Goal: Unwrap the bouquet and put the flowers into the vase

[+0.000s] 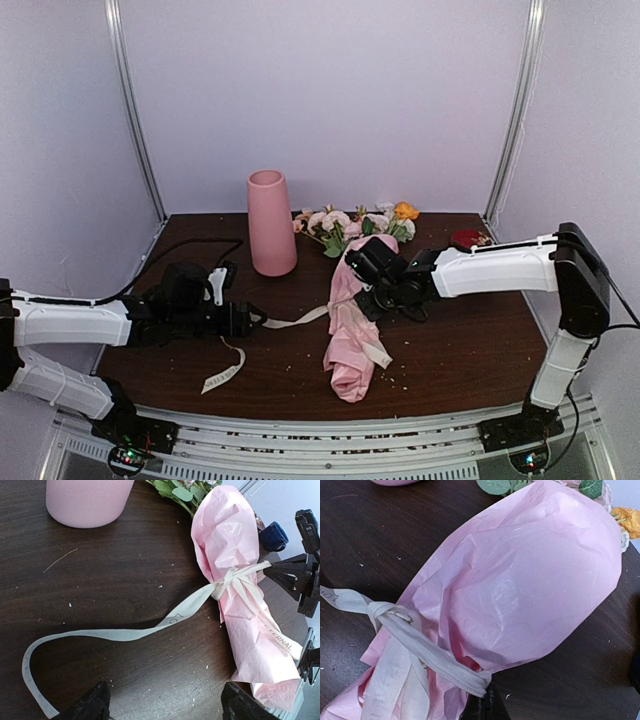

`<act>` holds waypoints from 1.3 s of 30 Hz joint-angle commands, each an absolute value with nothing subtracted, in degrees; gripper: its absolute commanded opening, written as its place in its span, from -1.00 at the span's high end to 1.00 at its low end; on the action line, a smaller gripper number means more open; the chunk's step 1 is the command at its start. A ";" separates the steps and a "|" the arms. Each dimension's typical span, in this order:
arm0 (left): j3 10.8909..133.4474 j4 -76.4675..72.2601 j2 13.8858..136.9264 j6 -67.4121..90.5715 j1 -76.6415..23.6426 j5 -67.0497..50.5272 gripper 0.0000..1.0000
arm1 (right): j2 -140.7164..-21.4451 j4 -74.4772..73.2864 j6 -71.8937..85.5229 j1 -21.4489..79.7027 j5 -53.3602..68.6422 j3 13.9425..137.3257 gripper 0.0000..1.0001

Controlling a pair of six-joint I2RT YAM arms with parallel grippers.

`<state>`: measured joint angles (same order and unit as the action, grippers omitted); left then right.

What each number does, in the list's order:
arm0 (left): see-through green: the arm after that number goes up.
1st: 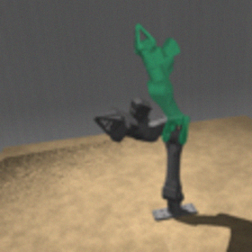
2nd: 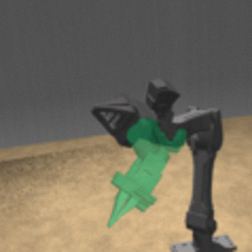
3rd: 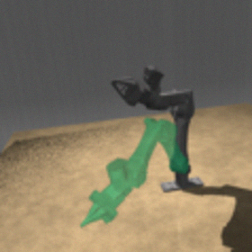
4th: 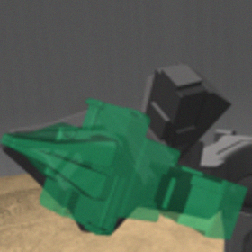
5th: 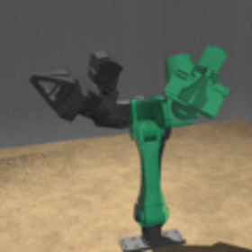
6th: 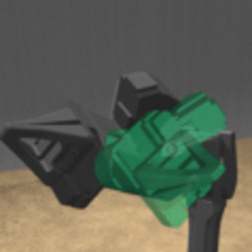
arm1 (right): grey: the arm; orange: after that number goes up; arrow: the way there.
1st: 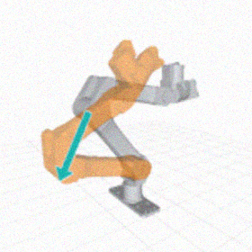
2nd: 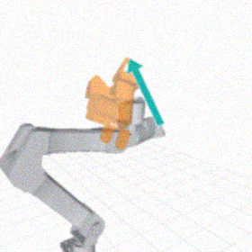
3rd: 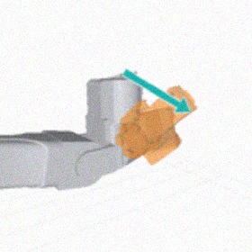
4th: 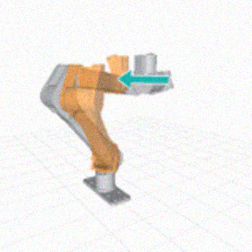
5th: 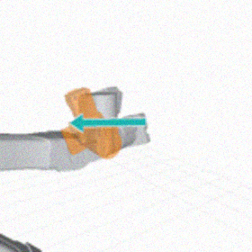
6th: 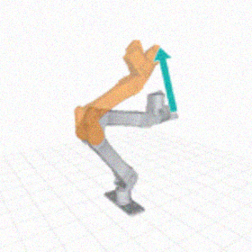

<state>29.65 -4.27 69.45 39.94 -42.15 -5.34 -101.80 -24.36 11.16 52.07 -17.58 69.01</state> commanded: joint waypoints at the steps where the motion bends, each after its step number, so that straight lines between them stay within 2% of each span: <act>1: 29.79 -6.77 69.51 39.62 -42.20 -5.27 -0.59 | -96.46 -20.11 13.05 51.52 -19.14 66.81 1.00; 16: 29.46 -6.75 66.62 40.66 -42.19 -3.14 -0.58 | -75.46 -5.40 15.45 50.85 -17.05 61.06 1.00; 27: 34.47 -3.78 60.31 34.10 -42.20 0.13 -0.64 | -66.64 -9.59 9.31 50.68 -9.24 78.11 1.00; 34: 41.35 -12.15 54.85 24.34 -42.19 -11.90 -0.73 | -66.55 -11.76 8.02 50.71 5.20 92.43 1.00; 39: 45.33 -20.13 56.19 21.81 -42.24 -21.19 -0.94 | -66.43 -9.85 9.67 50.72 8.82 90.19 1.00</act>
